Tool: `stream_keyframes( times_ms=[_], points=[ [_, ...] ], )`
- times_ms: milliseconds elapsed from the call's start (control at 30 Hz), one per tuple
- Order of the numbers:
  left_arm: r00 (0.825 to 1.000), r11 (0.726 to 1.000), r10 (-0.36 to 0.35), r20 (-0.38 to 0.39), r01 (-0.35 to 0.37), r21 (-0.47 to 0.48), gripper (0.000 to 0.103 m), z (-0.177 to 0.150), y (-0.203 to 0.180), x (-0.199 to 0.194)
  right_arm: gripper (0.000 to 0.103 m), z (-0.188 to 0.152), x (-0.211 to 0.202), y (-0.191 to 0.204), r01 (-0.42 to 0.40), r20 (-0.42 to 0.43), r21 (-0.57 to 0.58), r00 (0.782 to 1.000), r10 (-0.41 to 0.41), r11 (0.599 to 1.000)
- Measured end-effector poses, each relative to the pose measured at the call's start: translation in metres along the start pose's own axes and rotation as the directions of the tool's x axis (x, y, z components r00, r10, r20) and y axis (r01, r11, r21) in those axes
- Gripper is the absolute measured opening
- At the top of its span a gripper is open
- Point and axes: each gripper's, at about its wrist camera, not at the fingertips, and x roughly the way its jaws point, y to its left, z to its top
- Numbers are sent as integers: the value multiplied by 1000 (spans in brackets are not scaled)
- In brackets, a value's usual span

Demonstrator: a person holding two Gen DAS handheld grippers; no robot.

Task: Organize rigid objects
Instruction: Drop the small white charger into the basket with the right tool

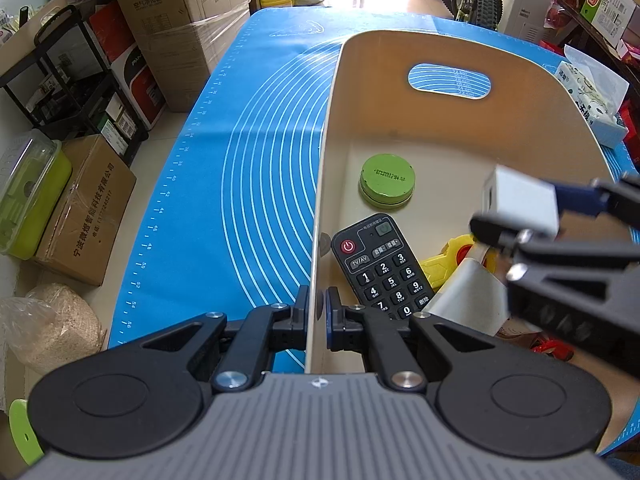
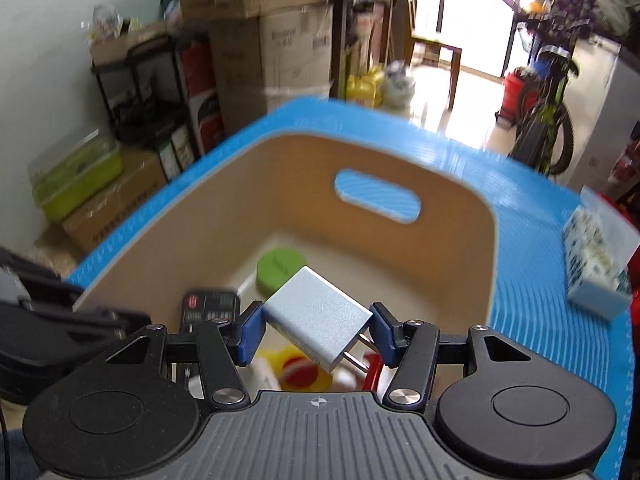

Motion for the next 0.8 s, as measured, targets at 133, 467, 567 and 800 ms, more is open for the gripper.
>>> stream_keyframes(
  times_ms=[133,467,567,800],
  points=[
    [1000,1000,9,1,-9,2,8,0,-2,0,61,-4,5,4,14,-34,-9,999,-14,1000],
    [998,999,38,59,-38,0,17,0,-6,-15,81,-2,-33,-9,9,25,73,1000,-11,997],
    [993,1000,19,115,-18,-11,66,1,-9,-31,88,-2,-47,-16,24,56,104,998,-30,994],
    [984,1000,26,177,-25,-8,76,0,-22,-61,97,-6,-84,-37,60,116,162,990,-79,985]
  ],
)
